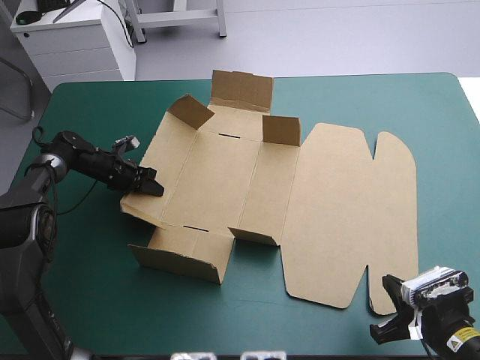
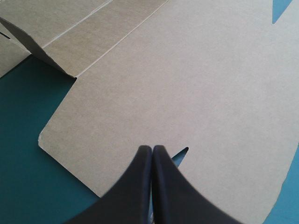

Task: Fold the box

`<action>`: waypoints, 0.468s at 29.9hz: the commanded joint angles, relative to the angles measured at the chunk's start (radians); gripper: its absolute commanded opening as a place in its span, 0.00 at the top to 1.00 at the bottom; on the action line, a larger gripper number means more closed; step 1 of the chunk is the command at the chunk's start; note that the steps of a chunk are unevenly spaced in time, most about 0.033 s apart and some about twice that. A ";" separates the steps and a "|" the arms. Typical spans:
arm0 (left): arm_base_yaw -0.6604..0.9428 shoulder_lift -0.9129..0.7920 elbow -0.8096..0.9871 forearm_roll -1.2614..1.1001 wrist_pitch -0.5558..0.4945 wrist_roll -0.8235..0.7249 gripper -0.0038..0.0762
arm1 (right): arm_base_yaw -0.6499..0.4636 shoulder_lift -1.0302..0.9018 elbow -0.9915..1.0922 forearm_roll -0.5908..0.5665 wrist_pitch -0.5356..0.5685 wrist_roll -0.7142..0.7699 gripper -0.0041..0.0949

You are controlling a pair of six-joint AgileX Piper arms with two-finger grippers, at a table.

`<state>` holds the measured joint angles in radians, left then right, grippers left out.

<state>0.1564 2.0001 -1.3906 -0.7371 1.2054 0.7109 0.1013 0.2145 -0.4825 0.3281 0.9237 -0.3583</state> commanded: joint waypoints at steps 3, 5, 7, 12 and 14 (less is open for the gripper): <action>-0.022 -0.013 -0.034 0.047 0.090 0.099 0.96 | 0.004 0.011 -0.023 0.015 -0.067 -0.005 0.97; -0.022 -0.014 -0.054 0.019 0.090 0.106 0.96 | 0.004 0.011 -0.023 0.015 -0.067 -0.005 0.97; -0.022 -0.014 -0.076 -0.026 0.090 0.085 0.96 | 0.004 0.011 -0.023 0.015 -0.067 -0.005 0.97; -0.036 -0.018 -0.146 -0.021 0.090 0.031 0.96 | 0.004 0.011 -0.023 0.015 -0.067 -0.005 0.97; -0.060 -0.030 -0.166 0.028 0.090 0.027 0.96 | 0.004 0.011 -0.023 0.015 -0.067 -0.005 0.97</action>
<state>0.1227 2.0258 -1.5067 -0.7222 1.2531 0.7518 0.1013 0.2145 -0.4825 0.3281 0.9237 -0.3583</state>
